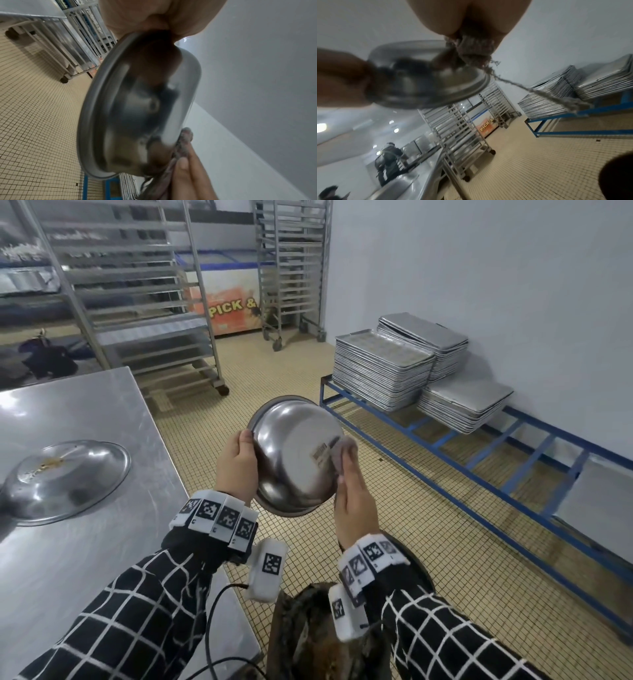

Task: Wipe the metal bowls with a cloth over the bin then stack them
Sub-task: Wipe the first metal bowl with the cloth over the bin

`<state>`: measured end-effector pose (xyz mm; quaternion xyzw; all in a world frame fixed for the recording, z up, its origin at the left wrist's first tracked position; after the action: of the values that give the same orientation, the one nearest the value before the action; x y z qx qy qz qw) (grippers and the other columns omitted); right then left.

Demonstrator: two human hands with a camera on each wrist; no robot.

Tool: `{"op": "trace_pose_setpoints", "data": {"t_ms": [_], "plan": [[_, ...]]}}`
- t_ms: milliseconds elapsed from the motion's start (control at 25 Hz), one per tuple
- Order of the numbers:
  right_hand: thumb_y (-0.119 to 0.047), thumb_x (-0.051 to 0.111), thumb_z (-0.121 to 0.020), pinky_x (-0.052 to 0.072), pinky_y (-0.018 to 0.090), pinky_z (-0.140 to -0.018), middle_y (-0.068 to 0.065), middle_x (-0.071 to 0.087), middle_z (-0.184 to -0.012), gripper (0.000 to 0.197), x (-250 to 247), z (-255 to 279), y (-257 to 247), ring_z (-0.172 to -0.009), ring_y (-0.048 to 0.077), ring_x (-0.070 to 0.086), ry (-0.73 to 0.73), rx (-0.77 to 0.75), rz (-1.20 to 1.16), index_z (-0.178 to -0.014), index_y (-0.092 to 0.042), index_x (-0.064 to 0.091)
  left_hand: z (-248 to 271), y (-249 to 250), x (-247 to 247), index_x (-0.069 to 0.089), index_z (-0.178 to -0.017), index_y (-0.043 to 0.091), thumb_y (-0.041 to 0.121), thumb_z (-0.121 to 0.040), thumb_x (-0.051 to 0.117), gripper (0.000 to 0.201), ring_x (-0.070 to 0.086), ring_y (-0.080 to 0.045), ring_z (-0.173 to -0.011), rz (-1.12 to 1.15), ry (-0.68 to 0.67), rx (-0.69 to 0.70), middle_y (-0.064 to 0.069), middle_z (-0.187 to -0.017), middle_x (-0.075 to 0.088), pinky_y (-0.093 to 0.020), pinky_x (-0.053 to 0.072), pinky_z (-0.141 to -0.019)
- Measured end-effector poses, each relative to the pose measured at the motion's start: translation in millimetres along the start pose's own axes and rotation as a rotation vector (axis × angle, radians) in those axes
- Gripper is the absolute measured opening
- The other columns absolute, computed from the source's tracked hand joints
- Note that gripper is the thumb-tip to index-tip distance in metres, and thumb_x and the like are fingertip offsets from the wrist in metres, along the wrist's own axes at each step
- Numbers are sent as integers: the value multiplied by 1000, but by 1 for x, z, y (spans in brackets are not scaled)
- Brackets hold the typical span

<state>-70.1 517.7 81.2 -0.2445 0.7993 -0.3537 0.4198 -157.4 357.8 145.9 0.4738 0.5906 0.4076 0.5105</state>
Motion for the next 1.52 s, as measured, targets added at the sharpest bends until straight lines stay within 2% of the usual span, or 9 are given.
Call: {"op": "trace_pose_setpoints", "data": {"t_ms": [120,360,480,640,920,1120,1240,1320,1520], "plan": [[-17,41,-100,35,25,-102,-16,11,-156,60,19,21,-6,-142,18,26,-112,-142,62,-147,-38,10,0,-6,3,55,-94,6,26,-103,33,32,48,-16,-73,-58,-15,17,-3,-80,53,-23,37,-64],[-28,29,-99,26,37,-116,-2,31,-154,47,17,-10,-41,-146,15,16,28,-254,147,-145,-20,36,15,-8,8,56,-93,13,28,-102,39,25,56,-18,-76,-167,-184,113,-3,-82,61,-25,43,-69],[-31,32,-101,31,33,-111,6,43,-144,45,8,-24,-39,-135,19,34,89,-143,138,-137,-10,47,18,-6,3,59,-92,8,30,-101,41,30,58,-27,-79,-211,-200,156,-13,-85,63,-34,45,-71],[-30,31,-102,38,19,-95,3,41,-137,44,-1,-19,-18,-126,17,43,59,205,-76,-142,-12,41,14,-8,-3,56,-83,15,31,-101,40,29,53,-22,-69,-281,-177,198,-9,-75,59,-27,40,-62],[-39,26,-99,22,33,-115,-4,23,-157,50,10,2,-32,-146,13,13,24,-109,-69,-146,-23,34,20,-1,8,45,-70,28,31,-100,43,30,46,-9,-55,-437,-228,379,8,-59,49,-21,30,-53],[-38,31,-102,45,28,-96,-13,44,-142,38,-10,0,-3,-127,9,45,172,279,-384,-138,-35,45,20,-6,1,57,-74,16,37,-98,45,34,52,-19,-62,-193,-210,219,-5,-65,56,-30,43,-61],[-40,35,-101,54,32,-71,-10,62,-112,28,-22,8,7,-90,8,60,149,565,-543,-118,-35,57,21,-15,0,63,-85,5,41,-97,46,42,60,-33,-72,-95,-175,110,-20,-79,64,-40,50,-69],[-42,38,-100,54,42,-70,-6,63,-97,27,-31,9,7,-77,12,60,117,566,-451,-111,-28,58,21,-25,-2,63,-92,4,42,-97,45,42,62,-36,-79,-70,-191,53,-21,-86,65,-38,52,-71],[-32,42,-100,39,10,-65,-19,58,-91,18,-50,-6,4,-87,1,56,11,244,-148,-106,-26,58,29,-32,-4,61,-106,24,24,-100,44,18,60,-14,-95,-69,-392,44,3,-101,65,-30,47,-87]]}}
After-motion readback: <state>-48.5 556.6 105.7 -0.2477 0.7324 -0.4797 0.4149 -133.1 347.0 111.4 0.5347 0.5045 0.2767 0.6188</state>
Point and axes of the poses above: each hand's wrist, its own z-axis away from the middle knuckle, its own x-axis out of the palm, y = z × x, the point moved 2 cm from there along -z, towards the middle knuckle
